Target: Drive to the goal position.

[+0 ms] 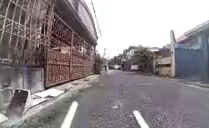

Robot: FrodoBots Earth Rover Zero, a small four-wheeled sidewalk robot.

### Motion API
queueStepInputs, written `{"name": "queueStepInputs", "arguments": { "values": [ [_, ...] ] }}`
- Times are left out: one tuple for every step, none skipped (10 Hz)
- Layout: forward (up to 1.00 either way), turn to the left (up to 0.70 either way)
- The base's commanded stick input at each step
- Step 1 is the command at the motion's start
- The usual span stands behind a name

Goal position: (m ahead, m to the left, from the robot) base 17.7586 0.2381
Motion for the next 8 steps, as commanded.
{"name": "queueStepInputs", "arguments": {
  "values": [
    [0.85, -0.30],
    [0.85, -0.34],
    [0.85, -0.02],
    [0.85, 0.00],
    [0.85, 0.00],
    [0.85, 0.00],
    [0.85, 0.00],
    [0.85, 0.00]
  ]
}}
